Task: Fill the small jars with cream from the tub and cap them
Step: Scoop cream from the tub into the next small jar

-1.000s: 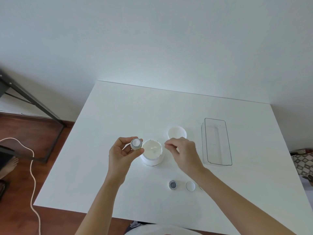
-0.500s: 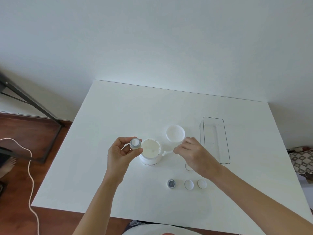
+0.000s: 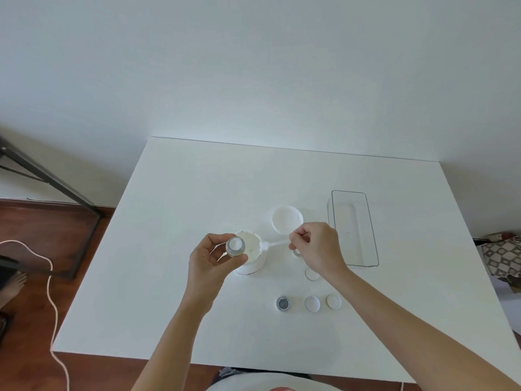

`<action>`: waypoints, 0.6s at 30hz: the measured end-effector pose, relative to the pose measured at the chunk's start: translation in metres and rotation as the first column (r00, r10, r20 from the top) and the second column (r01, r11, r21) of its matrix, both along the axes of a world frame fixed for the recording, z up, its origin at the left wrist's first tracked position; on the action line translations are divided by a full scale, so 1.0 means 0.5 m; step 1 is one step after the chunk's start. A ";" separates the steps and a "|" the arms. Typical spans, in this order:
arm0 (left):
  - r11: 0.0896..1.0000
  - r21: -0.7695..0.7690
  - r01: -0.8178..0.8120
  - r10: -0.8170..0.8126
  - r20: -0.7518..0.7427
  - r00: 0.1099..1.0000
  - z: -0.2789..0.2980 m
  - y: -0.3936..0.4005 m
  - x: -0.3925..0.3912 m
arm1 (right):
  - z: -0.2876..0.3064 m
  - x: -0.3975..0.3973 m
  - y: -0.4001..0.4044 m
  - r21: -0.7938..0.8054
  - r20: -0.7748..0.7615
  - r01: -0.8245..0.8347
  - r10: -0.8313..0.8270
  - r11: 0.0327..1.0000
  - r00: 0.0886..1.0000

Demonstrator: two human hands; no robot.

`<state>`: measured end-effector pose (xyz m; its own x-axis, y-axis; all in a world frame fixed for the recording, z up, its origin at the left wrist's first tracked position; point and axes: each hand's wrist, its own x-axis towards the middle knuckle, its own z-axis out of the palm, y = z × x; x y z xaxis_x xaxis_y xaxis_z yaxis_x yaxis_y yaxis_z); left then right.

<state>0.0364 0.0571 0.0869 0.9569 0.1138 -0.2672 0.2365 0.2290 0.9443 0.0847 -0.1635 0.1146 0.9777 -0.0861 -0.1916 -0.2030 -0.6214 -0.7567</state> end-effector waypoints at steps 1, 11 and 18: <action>1.000 0.009 0.013 -0.013 -0.002 1.000 0.000 -0.007 -0.001 | 0.006 -0.001 -0.011 0.027 -0.004 0.033 -0.033 0.999 0.999; 0.925 0.135 0.355 -0.342 -0.116 0.933 -0.038 -0.140 -0.009 | 0.053 -0.071 -0.166 0.360 -0.118 0.401 -0.385 0.843 0.915; 0.792 0.401 0.460 -0.420 -0.188 0.888 -0.124 -0.217 -0.003 | 0.057 -0.133 -0.216 0.439 -0.157 0.481 -0.462 0.759 0.873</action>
